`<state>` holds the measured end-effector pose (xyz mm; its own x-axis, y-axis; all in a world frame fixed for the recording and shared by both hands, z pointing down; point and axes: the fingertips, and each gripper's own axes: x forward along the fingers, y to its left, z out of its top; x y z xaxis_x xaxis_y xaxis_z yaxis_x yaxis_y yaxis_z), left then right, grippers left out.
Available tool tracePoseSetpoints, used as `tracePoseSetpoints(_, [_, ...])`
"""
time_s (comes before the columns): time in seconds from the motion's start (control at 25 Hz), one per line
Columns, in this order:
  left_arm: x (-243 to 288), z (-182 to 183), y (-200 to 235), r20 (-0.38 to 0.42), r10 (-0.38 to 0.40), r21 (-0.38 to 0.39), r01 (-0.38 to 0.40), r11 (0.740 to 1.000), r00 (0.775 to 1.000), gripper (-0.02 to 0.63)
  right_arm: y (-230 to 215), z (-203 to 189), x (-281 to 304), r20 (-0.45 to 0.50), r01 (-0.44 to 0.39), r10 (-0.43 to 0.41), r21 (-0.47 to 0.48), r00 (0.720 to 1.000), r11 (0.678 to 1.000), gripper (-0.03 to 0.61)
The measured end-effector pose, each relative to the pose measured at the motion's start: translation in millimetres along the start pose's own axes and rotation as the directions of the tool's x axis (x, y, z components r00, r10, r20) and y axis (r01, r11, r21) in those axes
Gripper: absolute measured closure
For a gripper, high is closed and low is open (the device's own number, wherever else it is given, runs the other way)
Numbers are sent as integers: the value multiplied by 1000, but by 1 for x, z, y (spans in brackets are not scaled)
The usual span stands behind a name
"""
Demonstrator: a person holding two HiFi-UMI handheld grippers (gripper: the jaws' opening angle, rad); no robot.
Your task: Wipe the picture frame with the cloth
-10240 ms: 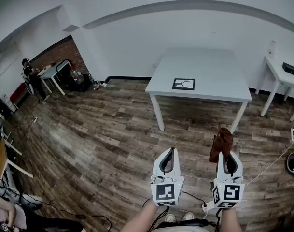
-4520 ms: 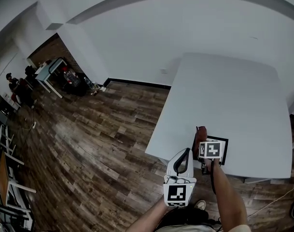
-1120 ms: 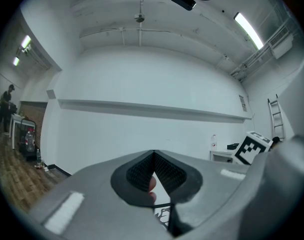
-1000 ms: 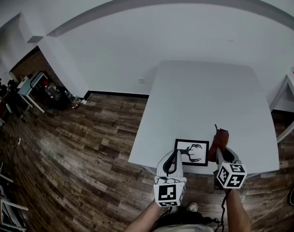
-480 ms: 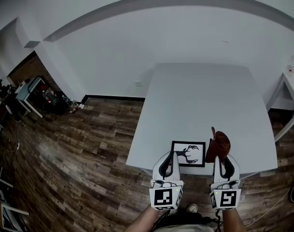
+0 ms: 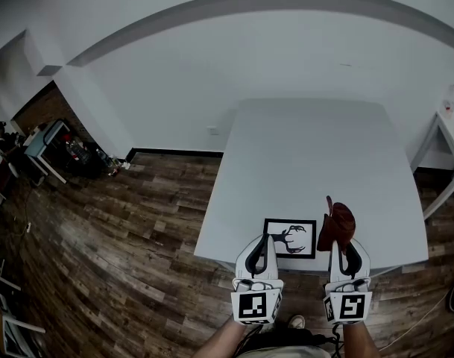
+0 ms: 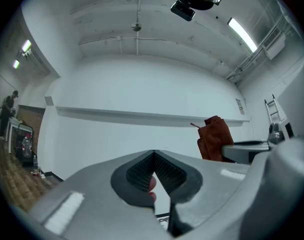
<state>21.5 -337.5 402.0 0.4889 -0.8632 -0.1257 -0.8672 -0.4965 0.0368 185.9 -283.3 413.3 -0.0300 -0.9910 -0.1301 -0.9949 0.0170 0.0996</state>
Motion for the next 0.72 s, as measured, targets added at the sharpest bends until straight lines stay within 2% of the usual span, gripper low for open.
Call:
tracePoseSetpoints(0.32, [-3, -5, -4, -50, -10, 39, 12, 999, 999, 614, -1, 1, 0, 4, -1, 1, 0, 1000, 1000, 483])
tracePoseSetpoints(0.52, [-2, -3, -4, 6, -9, 28, 9, 1000, 1000, 614, 0, 1, 1, 3, -6, 6, 0, 1000, 1000, 483])
tracePoseSetpoints(0.64, [-4, -2, -5, -24, -6, 38, 7, 999, 1000, 614, 0, 1, 0, 2, -9, 9, -1, 1000, 1000, 483])
tracePoseSetpoints(0.72, [-4, 1, -5, -11, -2, 28, 2, 1000, 1000, 614, -1, 1, 0, 0, -9, 9, 1, 1000, 1000, 483])
